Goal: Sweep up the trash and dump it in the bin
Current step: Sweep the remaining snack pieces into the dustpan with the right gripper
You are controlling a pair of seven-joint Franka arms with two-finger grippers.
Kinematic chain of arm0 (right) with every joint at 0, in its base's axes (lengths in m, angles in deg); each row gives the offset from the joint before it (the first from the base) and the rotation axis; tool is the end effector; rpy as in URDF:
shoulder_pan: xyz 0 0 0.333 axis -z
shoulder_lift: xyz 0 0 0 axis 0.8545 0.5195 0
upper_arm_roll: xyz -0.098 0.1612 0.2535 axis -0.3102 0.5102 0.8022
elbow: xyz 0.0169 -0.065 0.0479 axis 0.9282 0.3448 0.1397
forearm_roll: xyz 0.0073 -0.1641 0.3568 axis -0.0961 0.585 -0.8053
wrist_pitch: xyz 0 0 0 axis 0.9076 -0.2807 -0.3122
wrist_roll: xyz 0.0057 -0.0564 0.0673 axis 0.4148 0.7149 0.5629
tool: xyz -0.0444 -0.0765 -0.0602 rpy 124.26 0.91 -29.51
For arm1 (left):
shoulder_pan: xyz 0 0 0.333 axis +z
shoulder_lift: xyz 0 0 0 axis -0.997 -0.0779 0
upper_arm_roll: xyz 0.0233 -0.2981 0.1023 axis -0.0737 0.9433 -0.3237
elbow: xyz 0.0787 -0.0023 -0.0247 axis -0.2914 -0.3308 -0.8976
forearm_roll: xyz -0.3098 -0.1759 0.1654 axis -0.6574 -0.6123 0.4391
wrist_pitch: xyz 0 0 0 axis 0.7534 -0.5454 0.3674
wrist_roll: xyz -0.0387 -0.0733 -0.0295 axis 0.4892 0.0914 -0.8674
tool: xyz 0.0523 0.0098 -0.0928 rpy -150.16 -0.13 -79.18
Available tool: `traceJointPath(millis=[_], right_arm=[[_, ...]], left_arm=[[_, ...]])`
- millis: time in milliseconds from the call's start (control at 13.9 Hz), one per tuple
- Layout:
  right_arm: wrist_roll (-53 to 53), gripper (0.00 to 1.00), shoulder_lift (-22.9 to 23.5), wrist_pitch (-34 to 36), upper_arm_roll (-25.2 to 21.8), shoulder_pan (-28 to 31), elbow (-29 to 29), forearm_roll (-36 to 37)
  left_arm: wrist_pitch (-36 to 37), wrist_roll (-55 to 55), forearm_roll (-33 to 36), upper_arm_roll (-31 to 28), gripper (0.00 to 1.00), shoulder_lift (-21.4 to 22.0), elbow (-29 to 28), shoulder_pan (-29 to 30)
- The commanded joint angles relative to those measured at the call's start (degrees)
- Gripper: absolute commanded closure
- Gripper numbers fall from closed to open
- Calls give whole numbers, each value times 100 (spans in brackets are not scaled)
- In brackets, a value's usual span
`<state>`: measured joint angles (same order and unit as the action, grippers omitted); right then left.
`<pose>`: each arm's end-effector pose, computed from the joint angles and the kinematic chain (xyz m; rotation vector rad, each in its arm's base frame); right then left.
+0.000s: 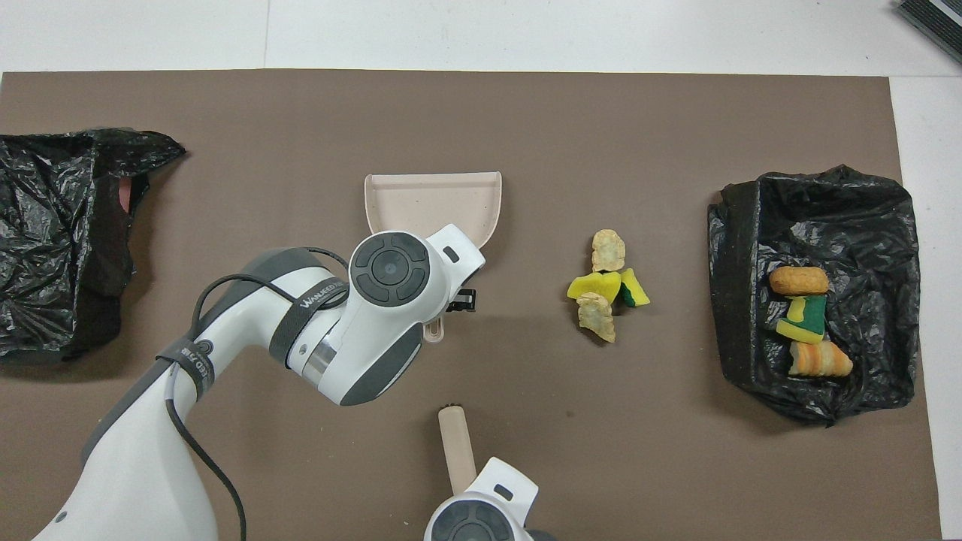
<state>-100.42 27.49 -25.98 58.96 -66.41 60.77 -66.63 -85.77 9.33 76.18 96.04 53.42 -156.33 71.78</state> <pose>0.2600 0.3903 0.3740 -3.0887 -0.2754 0.4915 0.4997 -0.3695 0.3581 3.1005 -0.2243 0.0314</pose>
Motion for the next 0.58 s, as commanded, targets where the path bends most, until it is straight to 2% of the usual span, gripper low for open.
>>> traceJointPath(millis=[0, 72, 144, 361, 505], right_arm=[[802, 100, -900, 847, -611, 103, 117, -66], [980, 100, -1058, 989, -841, 155, 134, -40], [1095, 100, -1095, 1103, -1017, 208, 143, 91], [1113, 100, -1008, 1009, -1352, 313, 100, 925], [1105, 100, -692, 764, -1632, 420, -14, 1574]], left_arm=[[-135, -22, 201, -22, 83, -58, 4, 48], [-127, -22, 376, -22, 95, -76, 74, 57], [-109, 4, 612, -22, 100, -85, 109, 66], [13, 397, 817, -22, 100, 37, 118, 145], [442, 1527, 799, -22, 100, 248, 101, 233]])
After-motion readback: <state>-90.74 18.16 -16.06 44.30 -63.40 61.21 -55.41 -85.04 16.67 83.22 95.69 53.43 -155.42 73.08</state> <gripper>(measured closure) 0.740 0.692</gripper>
